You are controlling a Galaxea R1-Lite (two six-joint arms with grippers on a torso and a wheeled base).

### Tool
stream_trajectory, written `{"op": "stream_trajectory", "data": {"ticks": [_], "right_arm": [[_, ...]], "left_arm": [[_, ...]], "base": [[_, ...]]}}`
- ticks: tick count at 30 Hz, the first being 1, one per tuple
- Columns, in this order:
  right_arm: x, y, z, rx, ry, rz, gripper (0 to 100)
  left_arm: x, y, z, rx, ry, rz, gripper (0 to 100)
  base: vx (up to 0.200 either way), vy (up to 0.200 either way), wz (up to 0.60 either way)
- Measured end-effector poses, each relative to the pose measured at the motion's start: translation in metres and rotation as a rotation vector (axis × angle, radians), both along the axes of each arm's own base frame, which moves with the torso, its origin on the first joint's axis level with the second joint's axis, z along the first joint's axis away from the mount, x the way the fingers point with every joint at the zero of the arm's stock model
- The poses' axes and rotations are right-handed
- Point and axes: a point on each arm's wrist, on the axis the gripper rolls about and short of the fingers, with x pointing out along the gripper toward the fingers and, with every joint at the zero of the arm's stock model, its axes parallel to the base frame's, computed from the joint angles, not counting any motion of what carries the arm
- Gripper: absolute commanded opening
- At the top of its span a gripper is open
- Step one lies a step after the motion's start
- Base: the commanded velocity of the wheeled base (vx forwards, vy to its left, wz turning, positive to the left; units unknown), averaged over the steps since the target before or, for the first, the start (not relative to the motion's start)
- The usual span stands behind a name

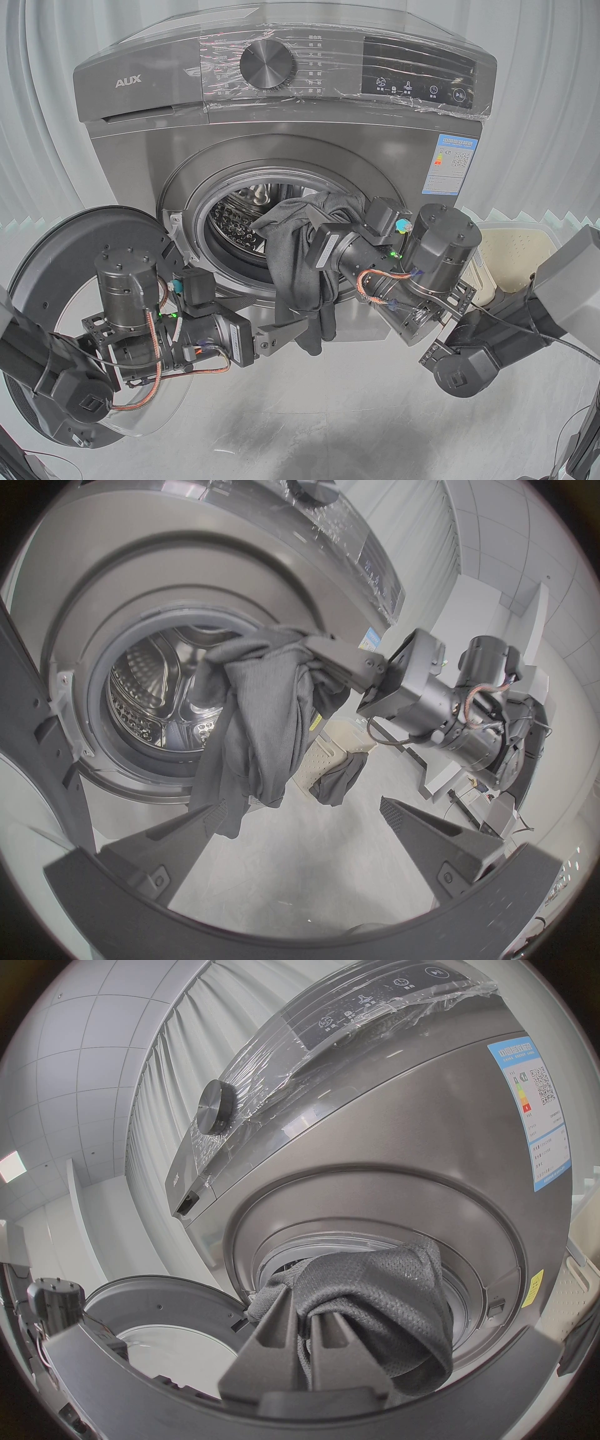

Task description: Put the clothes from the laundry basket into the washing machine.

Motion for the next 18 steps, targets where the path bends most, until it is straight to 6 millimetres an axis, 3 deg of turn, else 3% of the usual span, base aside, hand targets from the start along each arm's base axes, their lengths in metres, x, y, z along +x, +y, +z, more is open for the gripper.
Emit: {"op": "stream_trajectory", "data": {"ticks": [18], "right_arm": [[0.001,0.000,0.000,0.003,0.003,-0.017,0]], "left_arm": [[0.035,-0.021,-0.024,-0.062,-0.042,0.033,100]], "base": [[0.000,0.000,0.00]]}}
